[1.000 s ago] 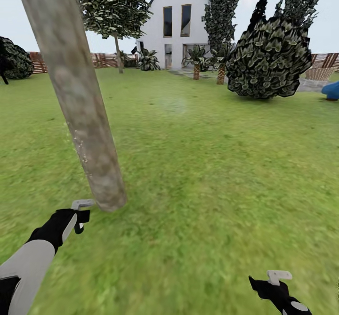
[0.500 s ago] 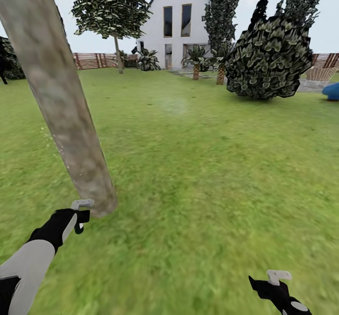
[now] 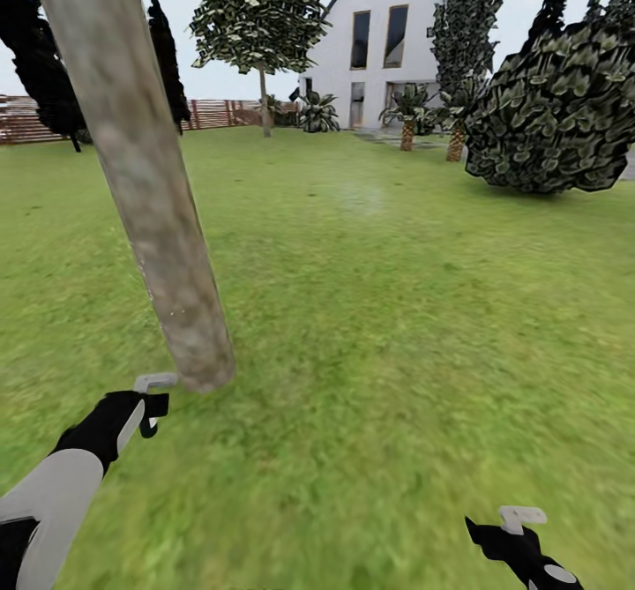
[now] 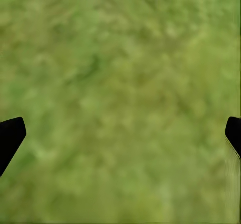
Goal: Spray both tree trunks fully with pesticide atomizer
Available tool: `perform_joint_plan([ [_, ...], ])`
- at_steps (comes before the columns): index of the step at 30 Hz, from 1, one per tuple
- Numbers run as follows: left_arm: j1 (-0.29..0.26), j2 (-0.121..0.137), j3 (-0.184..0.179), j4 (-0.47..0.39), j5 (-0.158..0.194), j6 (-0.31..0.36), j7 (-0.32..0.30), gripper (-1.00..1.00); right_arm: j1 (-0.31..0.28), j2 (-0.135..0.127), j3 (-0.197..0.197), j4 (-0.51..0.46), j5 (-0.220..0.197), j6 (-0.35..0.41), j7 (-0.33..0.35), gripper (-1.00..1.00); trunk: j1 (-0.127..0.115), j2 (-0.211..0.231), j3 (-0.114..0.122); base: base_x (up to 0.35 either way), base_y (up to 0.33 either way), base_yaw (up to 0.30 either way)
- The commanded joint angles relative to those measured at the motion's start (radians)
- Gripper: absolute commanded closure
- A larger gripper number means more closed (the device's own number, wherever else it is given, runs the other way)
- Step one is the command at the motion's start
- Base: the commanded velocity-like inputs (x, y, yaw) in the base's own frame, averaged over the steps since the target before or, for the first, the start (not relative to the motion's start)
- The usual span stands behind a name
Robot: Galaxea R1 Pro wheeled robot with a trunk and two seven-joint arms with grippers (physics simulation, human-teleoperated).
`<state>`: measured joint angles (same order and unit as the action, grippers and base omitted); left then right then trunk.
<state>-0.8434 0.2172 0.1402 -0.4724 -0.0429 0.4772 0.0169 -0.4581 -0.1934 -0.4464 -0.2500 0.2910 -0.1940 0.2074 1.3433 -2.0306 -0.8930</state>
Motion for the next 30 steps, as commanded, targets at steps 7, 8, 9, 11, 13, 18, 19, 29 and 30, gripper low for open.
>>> perform_joint_plan([
  [7, -0.001, -0.002, 0.004, 0.005, -0.003, 0.003, -0.002, 1.0, -0.001, -0.001, -0.009, 0.0, 0.008, -0.004, 0.006, -1.0, 0.0, 0.0, -0.001, 0.0, -0.147, 0.276],
  [8, 0.0, -0.006, 0.004, 0.01, -0.003, 0.002, -0.004, 1.0, -0.001, -0.001, -0.009, 0.0, 0.008, -0.004, 0.006, -1.0, 0.0, 0.0, -0.001, 0.0, -0.01, 0.276],
  [9, 0.0, -0.007, 0.004, 0.008, -0.003, 0.004, -0.009, 1.0, -0.001, -0.001, -0.009, 0.001, 0.009, -0.004, 0.006, -1.0, 0.0, 0.0, -0.001, 0.0, -0.005, 0.272],
  [11, -0.006, -0.004, 0.0, -0.002, -0.004, 0.024, -0.046, 1.0, -0.001, -0.001, -0.009, 0.0, 0.009, -0.004, 0.006, -1.0, 0.0, 0.0, -0.001, 0.0, -0.002, 0.129],
  [13, -0.017, 0.006, 0.002, -0.012, -0.007, 0.094, -0.116, 1.0, -0.001, -0.001, -0.009, 0.001, 0.009, -0.004, 0.006, -1.0, 0.0, 0.0, -0.001, 0.0, -0.001, 0.034],
  [18, -0.194, 0.019, -0.006, -0.084, -0.014, 0.281, -0.187, 1.0, -0.001, -0.003, -0.009, 0.001, 0.01, -0.004, 0.006, -1.0, 0.0, 0.0, -0.001, 0.0, 0.0, 0.003],
  [19, -0.238, 0.019, -0.006, -0.085, -0.013, 0.312, -0.188, 1.0, -0.001, -0.004, -0.009, 0.001, 0.01, -0.004, 0.006, -1.0, 0.0, 0.0, -0.001, 0.0, 0.0, 0.0],
  [29, -0.253, 0.012, -0.054, -0.069, -0.014, 0.421, -0.195, 1.0, -0.001, -0.006, -0.009, 0.0, 0.009, -0.005, 0.007, -1.0, 0.0, 0.0, -0.001, 0.0, 0.0, -0.007],
  [30, -0.233, 0.012, -0.063, -0.069, -0.013, 0.4, -0.195, 1.0, -0.001, -0.006, -0.009, 0.0, 0.009, -0.004, 0.007, -1.0, 0.0, 0.0, -0.001, 0.0, 0.0, -0.187],
])
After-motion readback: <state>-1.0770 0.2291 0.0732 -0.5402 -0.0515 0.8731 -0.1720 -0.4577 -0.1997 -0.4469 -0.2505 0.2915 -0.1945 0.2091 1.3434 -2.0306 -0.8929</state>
